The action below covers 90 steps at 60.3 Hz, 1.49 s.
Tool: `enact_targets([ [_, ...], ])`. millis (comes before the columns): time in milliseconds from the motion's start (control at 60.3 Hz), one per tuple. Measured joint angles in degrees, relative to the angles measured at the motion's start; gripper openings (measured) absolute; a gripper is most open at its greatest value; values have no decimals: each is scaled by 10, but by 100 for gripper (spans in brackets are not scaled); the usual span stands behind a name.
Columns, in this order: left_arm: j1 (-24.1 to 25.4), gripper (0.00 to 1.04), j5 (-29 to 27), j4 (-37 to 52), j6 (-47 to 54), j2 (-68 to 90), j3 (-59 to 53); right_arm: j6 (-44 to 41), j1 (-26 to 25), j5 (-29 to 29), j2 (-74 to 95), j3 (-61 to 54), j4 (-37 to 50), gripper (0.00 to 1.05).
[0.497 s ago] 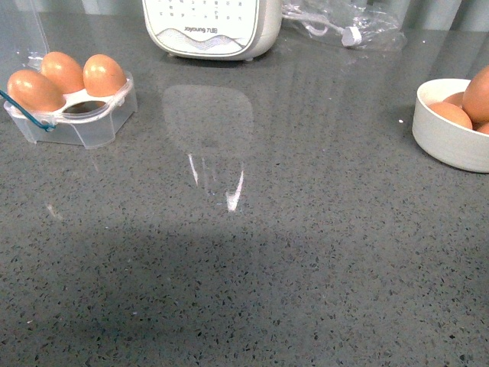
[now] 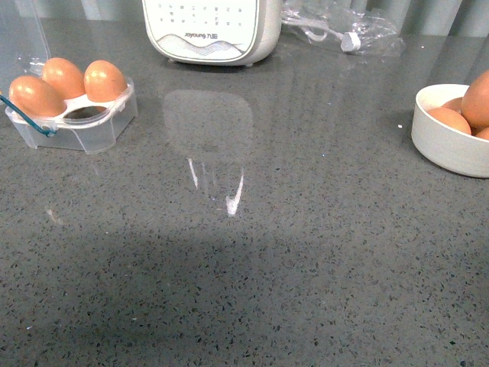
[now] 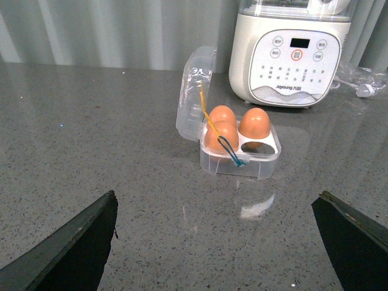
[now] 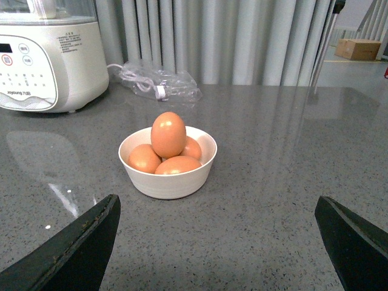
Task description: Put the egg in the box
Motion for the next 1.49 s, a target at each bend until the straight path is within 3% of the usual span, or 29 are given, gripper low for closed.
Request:
enact_targets([
  [1044,0,98,0,0,0,0,0,0,0,0,0,0,0,97],
  [1094,0,98,0,0,0,0,0,-11,-8,-33,4,0,2,97],
  [1144,0,98,0,0,0,0,0,-23,-13,-68,23,0,23,97],
  [1326,0,98,0,0,0,0,0,-29,13,-57,104,1,112,97],
  [1492,0,98,0,0,0,0,0,-33,22,-71,248,35,257,97],
])
